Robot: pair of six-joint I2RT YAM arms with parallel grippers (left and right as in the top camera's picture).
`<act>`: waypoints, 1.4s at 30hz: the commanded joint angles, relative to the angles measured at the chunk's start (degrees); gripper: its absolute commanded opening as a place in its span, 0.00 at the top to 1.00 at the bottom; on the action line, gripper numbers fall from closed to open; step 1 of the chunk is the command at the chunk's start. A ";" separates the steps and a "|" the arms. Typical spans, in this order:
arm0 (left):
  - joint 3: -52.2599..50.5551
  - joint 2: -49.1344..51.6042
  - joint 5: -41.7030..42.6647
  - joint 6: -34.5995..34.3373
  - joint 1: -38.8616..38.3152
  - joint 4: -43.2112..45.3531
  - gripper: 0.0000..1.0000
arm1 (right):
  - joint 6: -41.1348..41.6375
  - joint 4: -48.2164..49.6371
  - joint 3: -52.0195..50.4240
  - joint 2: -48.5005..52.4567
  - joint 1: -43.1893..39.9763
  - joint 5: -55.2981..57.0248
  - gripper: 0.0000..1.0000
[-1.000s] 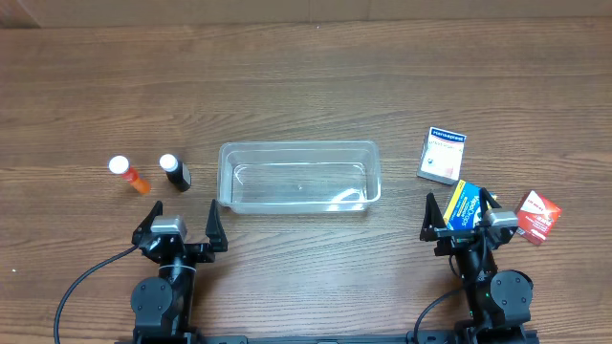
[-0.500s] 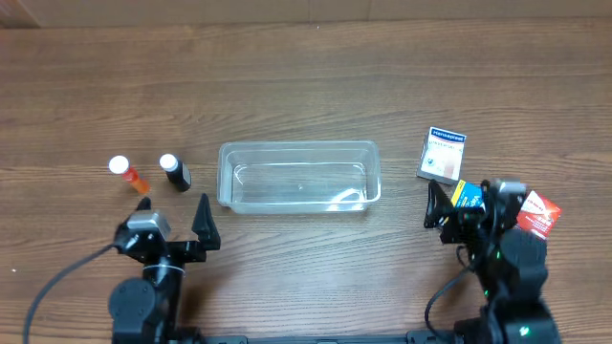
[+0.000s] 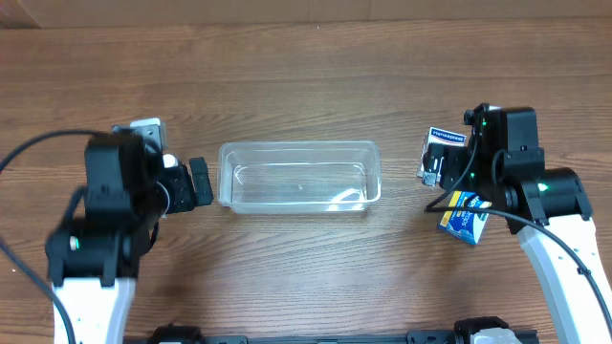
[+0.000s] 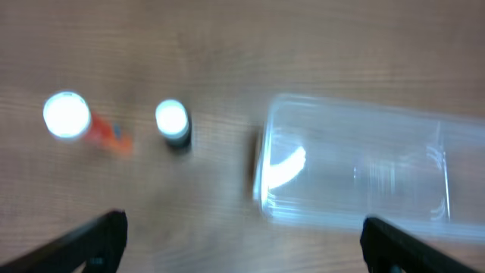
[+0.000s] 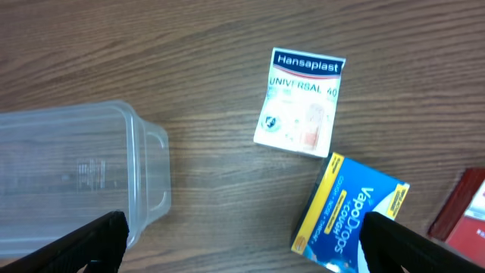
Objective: Pack container
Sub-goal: 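Reach the left gripper to the black-capped bottle and grasp it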
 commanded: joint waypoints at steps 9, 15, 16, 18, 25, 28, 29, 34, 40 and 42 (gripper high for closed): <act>17.27 15.98 1.25 0.48 8.92 -7.30 0.00 | -0.20 -0.76 2.58 -0.33 0.20 -0.04 0.00; 17.55 29.53 1.22 3.06 10.08 -6.84 0.00 | -0.20 -0.76 2.56 -0.33 0.20 -0.04 0.00; 17.55 30.84 1.27 3.06 10.08 -6.49 0.00 | -0.20 -0.76 2.56 -0.33 0.20 -0.04 0.00; 17.53 35.52 1.25 3.06 10.08 -5.11 0.00 | -0.20 -0.76 2.56 -0.33 0.20 -0.04 0.00; 17.53 44.37 1.03 3.04 10.08 -3.06 0.09 | -0.20 -0.76 2.51 -0.31 0.20 -0.04 0.00; 17.53 46.88 1.07 3.02 10.08 -3.15 0.15 | -0.20 -0.74 2.51 -0.31 0.20 -0.04 0.00; 17.53 47.34 1.07 3.02 10.08 -3.19 0.16 | -0.20 -0.74 2.51 -0.31 0.20 -0.04 0.00; 17.53 48.26 1.05 3.02 10.08 -3.23 0.34 | -0.20 -0.81 2.49 -0.31 0.20 -0.04 0.00; 17.53 48.26 1.03 3.02 10.08 -3.26 0.65 | -0.20 -0.81 2.36 -0.31 0.20 -0.04 0.00; 17.53 48.26 1.03 3.02 10.08 -3.26 0.69 | -0.20 -0.83 2.36 -0.31 0.20 -0.07 0.00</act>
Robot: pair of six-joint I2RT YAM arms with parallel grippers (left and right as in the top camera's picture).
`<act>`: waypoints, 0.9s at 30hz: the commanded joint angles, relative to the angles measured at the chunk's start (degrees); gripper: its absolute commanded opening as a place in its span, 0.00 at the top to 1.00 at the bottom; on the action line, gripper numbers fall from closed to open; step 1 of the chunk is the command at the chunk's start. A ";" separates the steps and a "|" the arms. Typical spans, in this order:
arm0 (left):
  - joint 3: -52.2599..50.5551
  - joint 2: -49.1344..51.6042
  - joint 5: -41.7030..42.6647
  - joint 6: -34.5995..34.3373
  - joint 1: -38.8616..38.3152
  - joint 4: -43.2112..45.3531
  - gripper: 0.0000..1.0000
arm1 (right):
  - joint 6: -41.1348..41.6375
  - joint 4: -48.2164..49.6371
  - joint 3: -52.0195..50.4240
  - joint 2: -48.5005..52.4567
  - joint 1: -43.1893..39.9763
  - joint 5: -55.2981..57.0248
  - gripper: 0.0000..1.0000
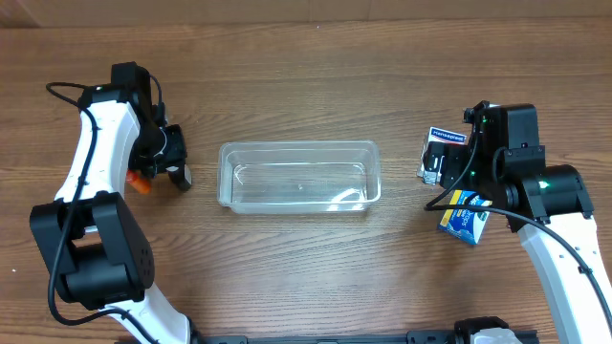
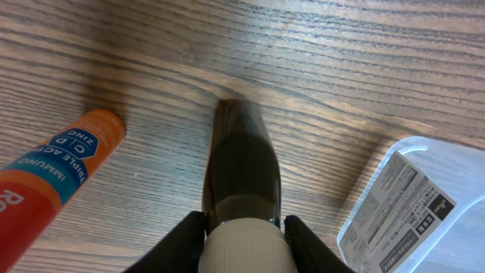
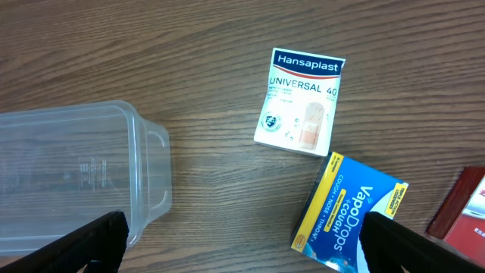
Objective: Pack container
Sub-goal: 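Reach the left gripper to the black-capped bottle and grasp it, then lower the black-capped bottle into the container and release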
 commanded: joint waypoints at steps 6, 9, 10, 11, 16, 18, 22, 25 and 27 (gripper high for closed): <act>1.01 -0.15 -0.17 -1.42 -0.09 -0.70 0.96 | -0.20 0.13 1.62 -0.46 0.20 -0.04 0.00; 5.16 -0.72 0.04 -3.34 -0.76 -4.42 0.96 | -0.20 0.13 1.62 -0.46 0.20 -0.04 0.00; 6.80 -1.09 0.04 -3.34 -1.33 -5.62 0.96 | -0.20 0.13 1.62 -0.48 0.20 -0.04 0.00; 8.63 -1.49 0.02 -3.32 -2.08 -6.88 0.96 | -0.17 0.13 1.62 -0.48 0.20 -0.04 0.00; 21.92 -6.93 -0.07 -3.37 -10.56 -15.93 0.96 | 2.19 0.11 1.62 -0.48 -3.19 -0.11 0.00; 23.87 -9.35 -0.15 -4.87 -14.53 -17.00 0.96 | 3.06 0.11 1.62 -0.48 -6.05 -2.29 0.00; 23.26 -10.19 -0.22 -8.59 -20.44 -20.17 0.96 | 3.04 0.09 1.62 -0.48 -8.48 -4.57 0.00; 19.56 -9.90 -1.36 -11.58 -21.97 -20.22 0.96 | 3.06 0.09 1.62 -0.46 -8.48 -4.57 0.00; 16.33 -9.66 -1.49 -13.31 -22.10 -19.04 0.96 | 3.04 -0.11 1.62 -0.46 -8.48 -4.57 0.00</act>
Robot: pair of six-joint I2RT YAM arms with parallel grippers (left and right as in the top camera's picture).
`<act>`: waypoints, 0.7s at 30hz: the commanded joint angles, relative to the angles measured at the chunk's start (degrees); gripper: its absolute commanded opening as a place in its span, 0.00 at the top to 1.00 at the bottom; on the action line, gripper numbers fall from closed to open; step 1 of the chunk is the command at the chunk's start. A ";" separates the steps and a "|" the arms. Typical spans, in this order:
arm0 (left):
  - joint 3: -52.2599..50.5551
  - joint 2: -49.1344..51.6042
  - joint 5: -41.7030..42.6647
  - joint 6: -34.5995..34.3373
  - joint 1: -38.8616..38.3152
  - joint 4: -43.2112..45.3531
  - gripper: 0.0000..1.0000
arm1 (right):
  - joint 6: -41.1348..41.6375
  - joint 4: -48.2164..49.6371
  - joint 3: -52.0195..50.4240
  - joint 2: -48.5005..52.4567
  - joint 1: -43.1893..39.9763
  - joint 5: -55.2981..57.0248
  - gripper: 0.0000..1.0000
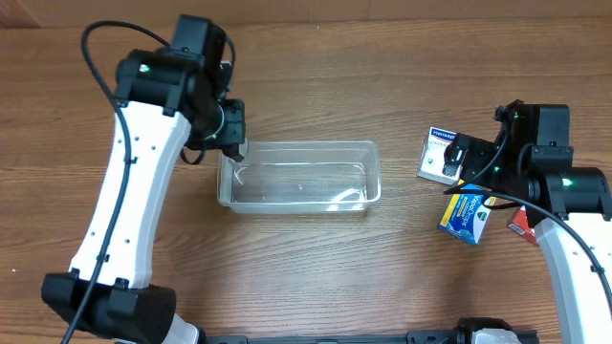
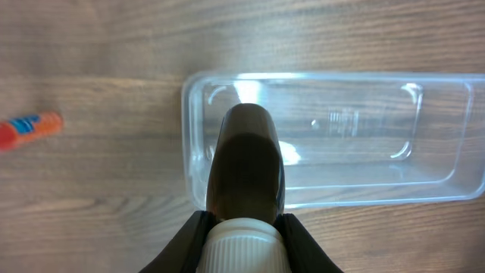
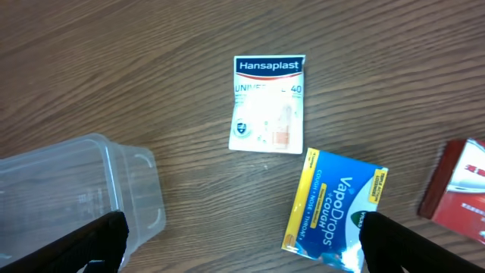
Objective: Pack container
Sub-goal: 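Lower the black-capped bottle into the container and release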
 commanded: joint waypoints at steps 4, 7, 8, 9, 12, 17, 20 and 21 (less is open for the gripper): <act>-13.11 0.81 -0.96 -5.66 -0.28 7.56 0.96 | 0.42 -0.22 1.57 -0.46 -0.15 -0.94 0.00; -17.99 1.11 -1.05 -5.51 -0.28 13.73 0.96 | 0.39 -0.22 1.57 -0.46 -0.15 -0.94 0.00; -19.21 1.14 -1.20 -5.31 -0.31 15.50 0.96 | 0.42 -0.22 1.57 -0.46 -0.15 -0.94 0.00; -20.04 1.14 -1.22 -5.18 -0.31 16.70 0.95 | 0.42 -0.22 1.57 -0.46 -0.15 -0.96 0.00; -21.97 1.55 -1.36 -5.07 -0.28 19.87 0.95 | 0.42 -0.24 1.57 -0.46 -0.15 -0.96 0.00; -22.01 7.19 -2.84 -5.09 -0.28 20.96 0.96 | 0.42 -0.22 1.57 -0.46 -0.15 -0.94 0.00; -22.01 8.57 -2.91 -5.07 -0.28 21.97 0.89 | 0.39 -0.22 1.57 -0.46 -0.15 -0.94 0.00; -22.01 8.57 -2.91 -5.07 -0.28 22.25 0.81 | 0.39 -0.22 1.57 -0.46 -0.15 -0.94 0.00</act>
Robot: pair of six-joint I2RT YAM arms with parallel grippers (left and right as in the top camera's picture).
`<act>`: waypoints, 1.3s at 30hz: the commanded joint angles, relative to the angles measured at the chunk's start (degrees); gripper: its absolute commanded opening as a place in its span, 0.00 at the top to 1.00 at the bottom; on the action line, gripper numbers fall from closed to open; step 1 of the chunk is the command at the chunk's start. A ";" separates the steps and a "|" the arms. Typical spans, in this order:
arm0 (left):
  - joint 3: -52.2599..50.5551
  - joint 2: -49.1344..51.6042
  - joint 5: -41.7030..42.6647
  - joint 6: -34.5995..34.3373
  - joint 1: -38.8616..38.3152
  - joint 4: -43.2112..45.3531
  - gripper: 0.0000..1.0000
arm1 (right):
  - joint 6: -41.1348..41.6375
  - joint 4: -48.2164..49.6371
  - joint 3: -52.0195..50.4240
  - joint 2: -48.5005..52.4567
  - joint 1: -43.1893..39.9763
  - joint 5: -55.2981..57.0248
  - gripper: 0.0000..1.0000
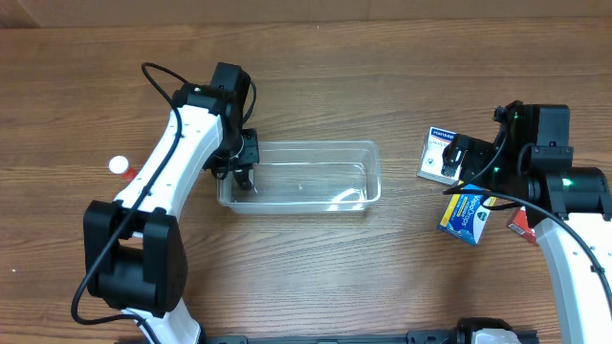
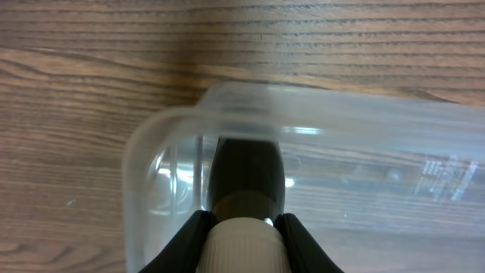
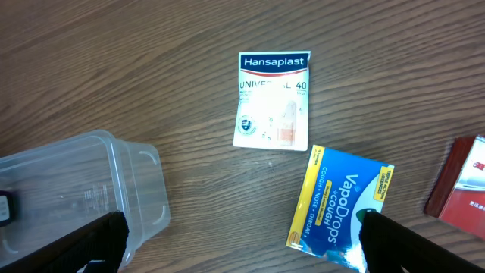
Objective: Pack container
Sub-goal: 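Lower the black-capped bottle into the container and release, then move the left gripper to the orange tube and grasp it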
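The clear plastic container (image 1: 301, 145) lies mid-table; its left end fills the left wrist view (image 2: 151, 144). My left gripper (image 1: 243, 164) is shut on a dark bottle (image 2: 244, 171) with a white ribbed cap (image 2: 242, 246), and the bottle hangs down inside the container's left end. My right gripper (image 3: 242, 246) is open and holds nothing, hovering over the table between the container (image 3: 76, 189) and the blue-and-yellow VapoDrops box (image 3: 341, 205). A white Hansaplast box (image 3: 273, 98) lies just beyond.
An orange tube with a white cap (image 1: 119, 165) lies left of the container. A red box (image 3: 462, 189) sits at the far right beside the VapoDrops box (image 1: 466, 218). The Hansaplast box (image 1: 440, 155) is right of the container.
My left gripper was above the container's left end with the bottle; now it is lower, with the bottle inside that end. The right gripper has hardly moved.
My left gripper was open over the bottle and the orange tube, left of the container. Then it was shut on the bottle at the table. Then it held the bottle above the container, and now inside its left end. The right gripper stayed open, shifting slightly.
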 commanded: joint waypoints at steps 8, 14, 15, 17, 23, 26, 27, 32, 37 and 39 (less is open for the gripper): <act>3.32 0.39 -0.68 0.35 -0.22 -1.14 0.40 | 0.20 0.04 1.53 -0.46 -0.15 -0.13 0.00; 24.00 0.39 -0.28 1.57 -0.20 -14.23 0.34 | 0.20 0.04 1.53 -0.46 -0.15 -0.13 0.00; 27.23 0.39 -1.11 1.81 -0.17 -16.22 0.32 | 0.20 0.04 1.53 -0.46 -0.15 -0.13 0.00; 35.23 0.31 -4.79 1.77 0.85 -22.03 0.00 | 0.20 0.02 1.53 -0.46 -0.15 -0.13 0.00; 41.13 -2.95 -6.75 -0.61 13.40 -31.26 0.00 | 0.20 0.02 1.53 -0.46 -0.15 -0.13 0.00; 40.28 -4.74 -4.20 -1.42 21.64 -32.54 0.00 | 0.20 0.07 1.53 -0.46 -0.15 -0.13 0.00; 39.60 -5.11 -3.08 -1.42 24.24 -32.54 0.00 | 0.20 0.09 1.53 -0.46 -0.15 -0.13 0.00; 33.55 -5.18 -2.38 -1.29 30.12 -31.89 0.00 | 0.20 0.07 1.53 -0.46 -0.15 -0.13 0.00; 19.23 -5.16 -2.23 -1.38 33.99 -22.34 0.00 | 0.20 -0.04 1.53 -0.46 -0.15 -0.13 0.00; 15.98 -5.16 -2.23 -0.92 34.64 -19.04 0.00 | 0.22 -0.04 1.53 -0.46 -0.15 -0.13 0.00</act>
